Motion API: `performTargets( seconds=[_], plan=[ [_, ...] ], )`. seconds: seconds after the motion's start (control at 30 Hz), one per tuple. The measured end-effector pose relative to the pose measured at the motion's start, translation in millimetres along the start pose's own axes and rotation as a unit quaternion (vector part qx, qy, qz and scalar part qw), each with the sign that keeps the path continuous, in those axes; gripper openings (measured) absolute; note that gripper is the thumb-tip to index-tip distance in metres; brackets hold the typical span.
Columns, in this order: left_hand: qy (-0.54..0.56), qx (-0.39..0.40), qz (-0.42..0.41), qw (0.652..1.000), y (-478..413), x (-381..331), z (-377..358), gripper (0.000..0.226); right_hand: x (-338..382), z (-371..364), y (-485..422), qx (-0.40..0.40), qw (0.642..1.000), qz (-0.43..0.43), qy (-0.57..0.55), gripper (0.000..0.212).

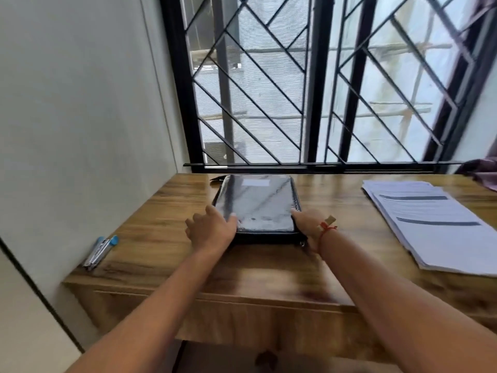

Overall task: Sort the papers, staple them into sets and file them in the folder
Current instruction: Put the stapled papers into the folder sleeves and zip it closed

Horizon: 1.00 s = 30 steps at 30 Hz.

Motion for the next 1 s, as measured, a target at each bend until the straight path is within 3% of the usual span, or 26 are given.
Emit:
performTargets(
  seconds=[0.13,0.27,0.43,0.67,0.83,1.0],
  plan=[
    [-0.001,0.053,-0.045,0.998,46,-50,-31,0.067,-19,73,18,-0.117,0.986,0.029,0.113,0.039],
    [-0.017,0.064,-0.063,0.996,76,-76,-38,0.068,-37,108,36,-0.148,0.961,0.02,0.232,0.037],
    [-0.012,0.11,-0.096,0.989,93,-87,-46,0.077,-60,132,46,-0.172,0.955,0.028,0.242,0.039],
    [-0.072,0.153,-0.163,0.972,106,-97,-45,0.098,-72,147,59,-0.159,0.954,0.083,0.239,0.04],
    [-0.105,0.143,-0.353,0.919,118,-149,-52,0.086,-84,157,76,-0.109,0.955,0.123,0.245,0.027],
    [-0.102,0.139,-0.454,0.874,121,-179,-71,0.085,-100,159,109,-0.04,0.934,0.173,0.31,0.036]
  ],
)
Point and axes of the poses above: each hand's wrist, its own y-axis away from the middle knuckle, its own z-axis out of the back of the hand, x = y × z, the point moved 7 cm from there along -y, towards the middle knuckle, and after that the axes turned 13 degrees about -z, right-handed, at the moved point
